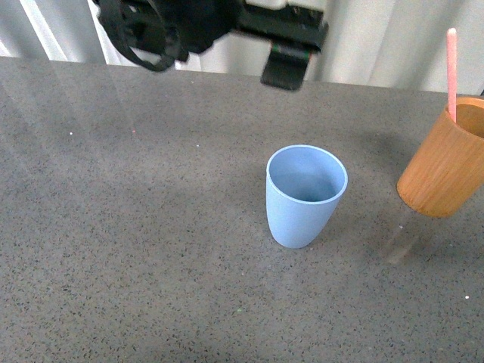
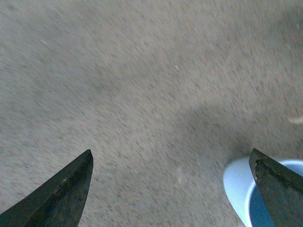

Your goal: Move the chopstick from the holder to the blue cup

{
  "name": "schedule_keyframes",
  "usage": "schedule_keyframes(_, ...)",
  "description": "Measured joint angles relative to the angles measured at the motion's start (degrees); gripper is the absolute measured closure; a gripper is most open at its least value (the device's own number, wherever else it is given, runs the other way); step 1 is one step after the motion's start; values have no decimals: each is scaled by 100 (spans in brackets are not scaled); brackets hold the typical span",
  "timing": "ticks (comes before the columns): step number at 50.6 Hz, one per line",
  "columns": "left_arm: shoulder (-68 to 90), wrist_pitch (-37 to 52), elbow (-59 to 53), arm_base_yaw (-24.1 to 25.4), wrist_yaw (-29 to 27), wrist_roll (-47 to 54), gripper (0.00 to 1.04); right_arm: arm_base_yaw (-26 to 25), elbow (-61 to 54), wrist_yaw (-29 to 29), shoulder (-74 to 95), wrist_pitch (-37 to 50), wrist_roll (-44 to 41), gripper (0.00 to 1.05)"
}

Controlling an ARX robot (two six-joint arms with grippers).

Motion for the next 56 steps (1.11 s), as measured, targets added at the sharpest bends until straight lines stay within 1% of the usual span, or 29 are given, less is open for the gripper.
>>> schedule_keyframes(3, -409, 791, -398, 116, -297, 160, 7, 0, 0, 2, 0, 0, 0, 10)
schedule_keyframes(6, -640, 1158, -549, 170, -391, 232, 7, 0, 0, 7, 0, 0, 0, 10)
schedule_keyframes(15, -789, 1274, -605, 219, -433, 337, 7, 0, 0, -2, 0, 0, 0, 10)
schedule_keyframes(16, -776, 1556, -728, 216, -570, 385, 9, 0, 0, -2, 0, 0, 0, 10)
schedule_keyframes(19, -828, 3248, -1460, 264, -992, 422, 20, 0, 0, -2, 0, 0, 0, 10)
schedule_keyframes(21, -916, 4057, -1904, 315, -960, 433, 25, 0, 0, -2, 0, 0, 0, 10)
schedule_keyframes(22, -1016, 4623, -2262, 367, -911, 439, 30, 0, 0, -2, 0, 0, 0, 10)
schedule_keyframes(23, -1038, 4725, -2330, 380, -896, 439, 30, 0, 0, 11, 0, 0, 0, 10)
schedule_keyframes(25, -1246, 5471, -2857, 501, -813, 444, 38, 0, 0, 15, 0, 0, 0, 10)
schedule_keyframes(28, -1648, 6205, -3491, 713, -662, 444, 48, 0, 0, 15, 0, 0, 0, 10)
schedule_keyframes(32, -2068, 6551, -3991, 927, -527, 442, 59, 0, 0, 9, 0, 0, 0, 10)
schedule_keyframes(34, -2317, 6651, -4286, 1060, -457, 442, 66, 0, 0, 9, 0, 0, 0, 10)
schedule_keyframes(35, -2374, 6669, -4360, 1091, -435, 442, 68, 0, 0, 2, 0, 0, 0, 10)
schedule_keyframes(37, -2564, 6723, -4634, 1207, -321, 442, 76, 0, 0, -2, 0, 0, 0, 10)
schedule_keyframes(38, -2603, 6732, -4699, 1235, -304, 442, 77, 0, 0, -2, 0, 0, 0, 10)
schedule_keyframes(46, -3141, 6795, -5506, 1537, 92, 428, 102, 0, 0, 0, 0, 0, 0, 10)
schedule_keyframes(56, -3801, 6791, -6092, 1838, 369, 459, 101, 0, 0, 0, 0, 0, 0, 10)
